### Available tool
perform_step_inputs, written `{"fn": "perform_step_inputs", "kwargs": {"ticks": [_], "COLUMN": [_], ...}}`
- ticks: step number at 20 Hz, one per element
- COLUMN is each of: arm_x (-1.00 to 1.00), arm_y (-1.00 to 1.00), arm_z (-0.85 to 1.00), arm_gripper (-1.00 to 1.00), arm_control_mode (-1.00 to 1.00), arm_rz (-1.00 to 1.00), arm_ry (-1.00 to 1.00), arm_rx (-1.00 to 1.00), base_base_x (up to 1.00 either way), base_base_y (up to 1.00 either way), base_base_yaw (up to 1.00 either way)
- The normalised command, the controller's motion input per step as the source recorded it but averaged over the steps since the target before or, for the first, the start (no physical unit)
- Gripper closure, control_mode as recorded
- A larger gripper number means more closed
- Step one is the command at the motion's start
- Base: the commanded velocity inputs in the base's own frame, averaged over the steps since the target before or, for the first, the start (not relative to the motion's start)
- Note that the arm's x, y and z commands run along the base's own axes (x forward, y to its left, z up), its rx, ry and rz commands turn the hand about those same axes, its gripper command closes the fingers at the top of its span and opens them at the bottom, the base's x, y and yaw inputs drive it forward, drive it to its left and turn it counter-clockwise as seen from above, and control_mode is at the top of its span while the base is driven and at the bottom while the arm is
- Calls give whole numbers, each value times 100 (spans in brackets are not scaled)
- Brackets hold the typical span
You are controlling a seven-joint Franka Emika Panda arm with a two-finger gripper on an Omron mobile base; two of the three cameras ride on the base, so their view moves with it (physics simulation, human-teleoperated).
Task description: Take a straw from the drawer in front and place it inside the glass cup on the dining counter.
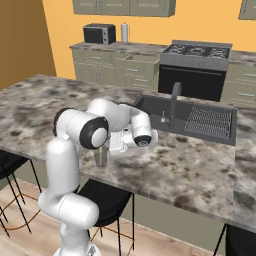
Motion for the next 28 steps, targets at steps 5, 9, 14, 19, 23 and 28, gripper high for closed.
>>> {"fn": "perform_step_inputs", "kwargs": {"ticks": [5, 9, 14, 19, 23, 28], "arm_x": [0, -5, -64, -100, -99, -90], "arm_y": [0, 0, 0, 2, 18, 21], "arm_z": [6, 22, 38, 46, 52, 50], "arm_gripper": [-100, -100, -100, -100, -100, -100], "arm_control_mode": [-100, -100, -100, -100, -100, -100], "arm_rz": [-10, -10, -9, -3, -1, 0], "arm_ry": [-1, -6, -17, -28, -34, -19], "arm_rx": [-39, -41, -36, -35, -35, -28], "base_base_x": [0, 0, 0, 0, 0, 0], "base_base_y": [0, 0, 0, 0, 0, 0], "base_base_yaw": [0, 0, 0, 0, 0, 0]}}
